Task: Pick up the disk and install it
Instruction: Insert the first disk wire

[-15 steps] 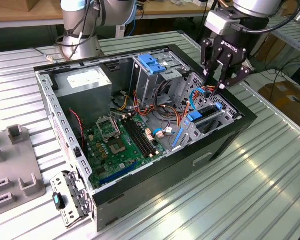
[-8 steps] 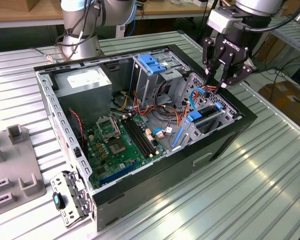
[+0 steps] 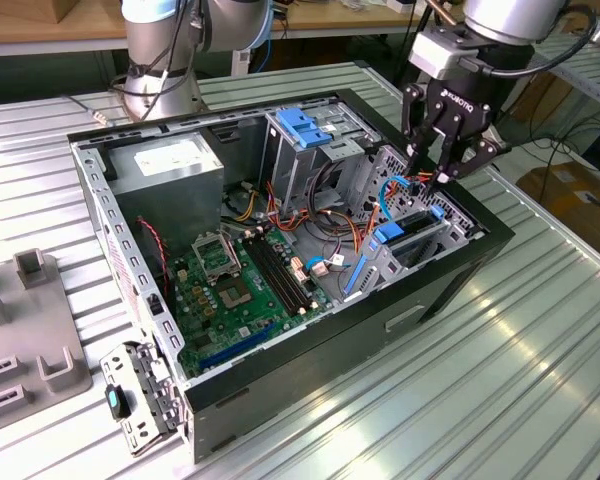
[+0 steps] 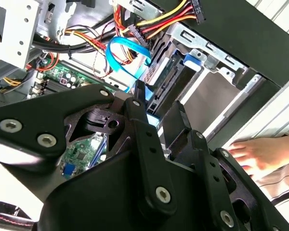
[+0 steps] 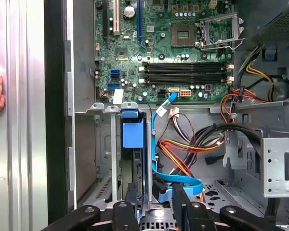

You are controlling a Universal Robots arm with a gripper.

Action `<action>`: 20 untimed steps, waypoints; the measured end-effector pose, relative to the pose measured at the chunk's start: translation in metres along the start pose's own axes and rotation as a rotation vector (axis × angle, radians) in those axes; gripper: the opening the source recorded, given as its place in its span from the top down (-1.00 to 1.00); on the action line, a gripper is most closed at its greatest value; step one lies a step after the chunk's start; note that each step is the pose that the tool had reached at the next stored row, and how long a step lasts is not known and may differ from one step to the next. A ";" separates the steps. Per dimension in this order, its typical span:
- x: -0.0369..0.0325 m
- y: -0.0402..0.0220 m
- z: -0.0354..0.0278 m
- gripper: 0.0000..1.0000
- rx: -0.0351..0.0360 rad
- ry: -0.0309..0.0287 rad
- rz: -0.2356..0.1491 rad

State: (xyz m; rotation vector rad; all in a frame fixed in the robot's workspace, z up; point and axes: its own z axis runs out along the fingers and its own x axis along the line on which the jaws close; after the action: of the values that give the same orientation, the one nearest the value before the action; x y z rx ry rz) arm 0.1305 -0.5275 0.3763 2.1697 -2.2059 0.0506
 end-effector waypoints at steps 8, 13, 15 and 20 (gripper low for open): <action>-0.0005 -0.0013 0.0081 0.15 0.0001 0.0041 0.000; -0.0005 -0.0014 0.0087 0.15 0.0001 0.0051 0.000; -0.0005 -0.0014 0.0087 0.15 0.0001 0.0051 0.000; -0.0005 -0.0014 0.0088 0.15 0.0001 0.0050 0.000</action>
State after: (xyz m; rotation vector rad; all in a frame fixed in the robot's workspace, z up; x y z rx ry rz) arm 0.1318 -0.5275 0.3675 2.1670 -2.2034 0.0561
